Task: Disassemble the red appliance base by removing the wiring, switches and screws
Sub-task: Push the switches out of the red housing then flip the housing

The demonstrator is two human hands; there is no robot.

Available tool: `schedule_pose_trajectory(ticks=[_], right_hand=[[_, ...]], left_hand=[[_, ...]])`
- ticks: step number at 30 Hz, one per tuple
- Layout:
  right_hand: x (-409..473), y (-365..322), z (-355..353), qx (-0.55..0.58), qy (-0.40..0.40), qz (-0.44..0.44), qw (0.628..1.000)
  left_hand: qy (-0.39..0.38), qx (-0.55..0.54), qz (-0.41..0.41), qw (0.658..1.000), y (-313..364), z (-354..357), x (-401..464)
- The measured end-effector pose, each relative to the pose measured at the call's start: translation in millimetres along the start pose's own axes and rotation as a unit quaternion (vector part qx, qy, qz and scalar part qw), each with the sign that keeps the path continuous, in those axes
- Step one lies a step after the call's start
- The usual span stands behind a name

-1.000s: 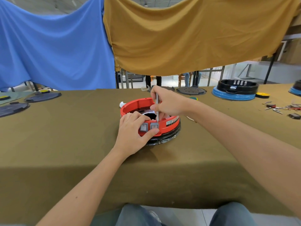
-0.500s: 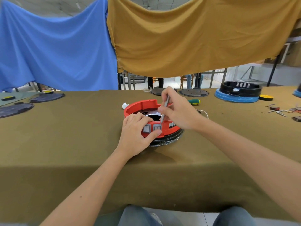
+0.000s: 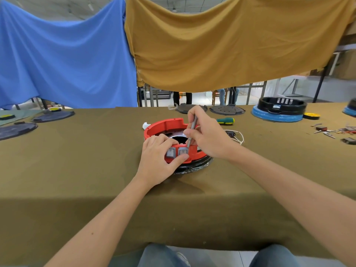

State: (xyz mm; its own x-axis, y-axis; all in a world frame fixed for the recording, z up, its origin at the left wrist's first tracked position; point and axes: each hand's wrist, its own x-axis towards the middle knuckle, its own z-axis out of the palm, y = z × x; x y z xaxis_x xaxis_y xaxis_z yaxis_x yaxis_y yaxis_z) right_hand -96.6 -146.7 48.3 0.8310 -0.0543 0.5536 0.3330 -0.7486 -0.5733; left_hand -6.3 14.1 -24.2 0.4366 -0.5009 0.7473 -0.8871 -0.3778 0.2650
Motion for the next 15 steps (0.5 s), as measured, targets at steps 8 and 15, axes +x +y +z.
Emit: schedule_pose_trajectory(ticks=[8, 15], right_hand=[[13, -4, -4, -0.044, -0.043, 0.028, 0.998], [14, -15, 2, -0.081, -0.058, 0.029, 0.995]], left_hand=[[-0.007, -0.006, -0.007, 1.000, 0, -1, 0], [-0.006, -0.007, -0.004, 1.000, 0, -1, 0]])
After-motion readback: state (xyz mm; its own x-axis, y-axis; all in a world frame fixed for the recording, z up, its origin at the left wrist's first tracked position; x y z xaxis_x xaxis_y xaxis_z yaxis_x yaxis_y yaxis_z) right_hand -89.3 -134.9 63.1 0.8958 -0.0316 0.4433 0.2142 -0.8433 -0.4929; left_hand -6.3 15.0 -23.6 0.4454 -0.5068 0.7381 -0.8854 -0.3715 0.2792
